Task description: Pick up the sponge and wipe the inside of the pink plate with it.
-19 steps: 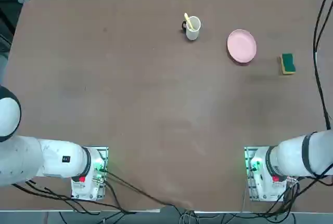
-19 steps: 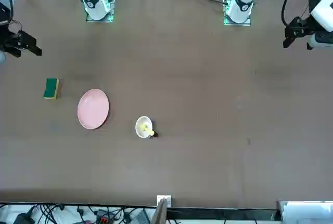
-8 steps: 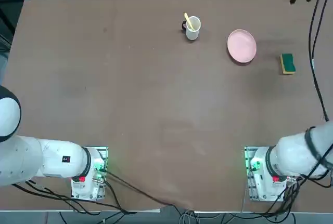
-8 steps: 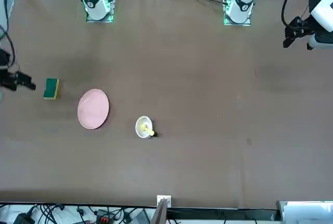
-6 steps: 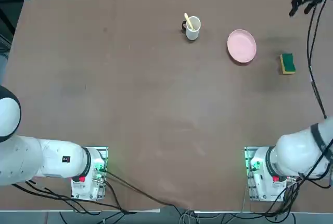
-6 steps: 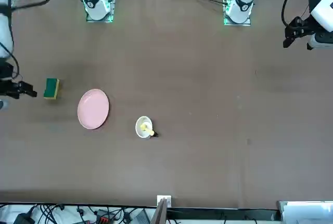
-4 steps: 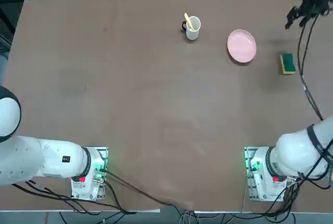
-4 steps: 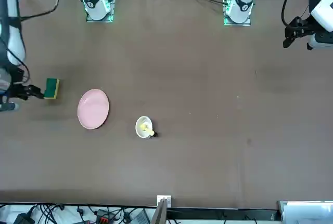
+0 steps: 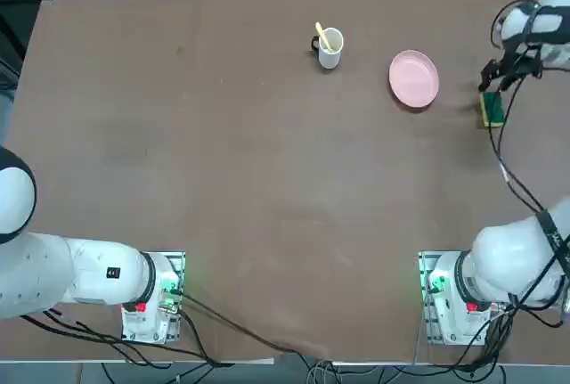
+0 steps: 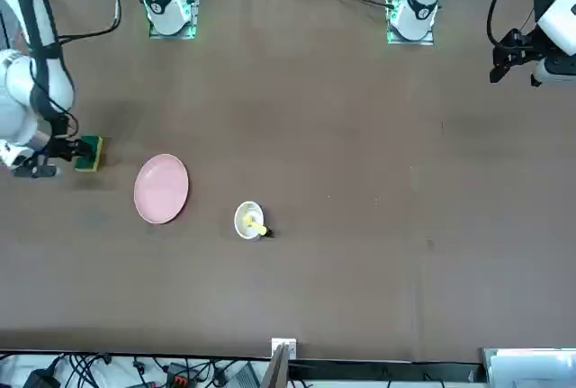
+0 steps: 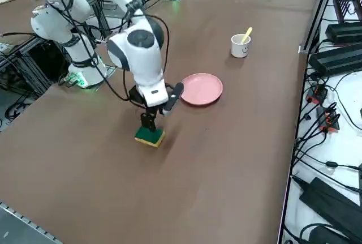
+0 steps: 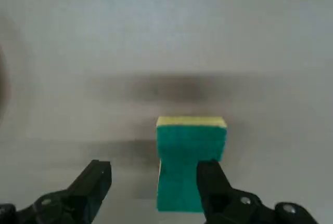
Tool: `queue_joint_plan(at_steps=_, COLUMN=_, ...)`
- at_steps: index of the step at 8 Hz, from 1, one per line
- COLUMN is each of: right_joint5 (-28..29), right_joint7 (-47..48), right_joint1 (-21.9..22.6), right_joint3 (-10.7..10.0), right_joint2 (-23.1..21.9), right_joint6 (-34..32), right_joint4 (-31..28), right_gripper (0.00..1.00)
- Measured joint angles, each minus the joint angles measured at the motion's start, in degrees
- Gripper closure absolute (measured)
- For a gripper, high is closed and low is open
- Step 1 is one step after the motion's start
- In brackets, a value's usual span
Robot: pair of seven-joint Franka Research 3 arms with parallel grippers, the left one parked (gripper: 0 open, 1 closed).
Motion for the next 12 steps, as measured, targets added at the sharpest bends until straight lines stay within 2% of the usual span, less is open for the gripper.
queue_joint_plan(at_steps=8, right_joint5=-3.7, right_joint7=-0.6, right_joint1=-3.6, right_joint3=0.0, right_joint2=4.1, right_joint6=2.4, right_joint4=-0.1, right_gripper=0.00)
queue_joint_plan(at_steps=12, right_joint5=-3.7, right_joint7=-0.9, right_joint1=-3.9, right_joint3=0.0, right_joint2=5.3, right_joint6=3.6, right_joint4=-0.1, right_gripper=0.02)
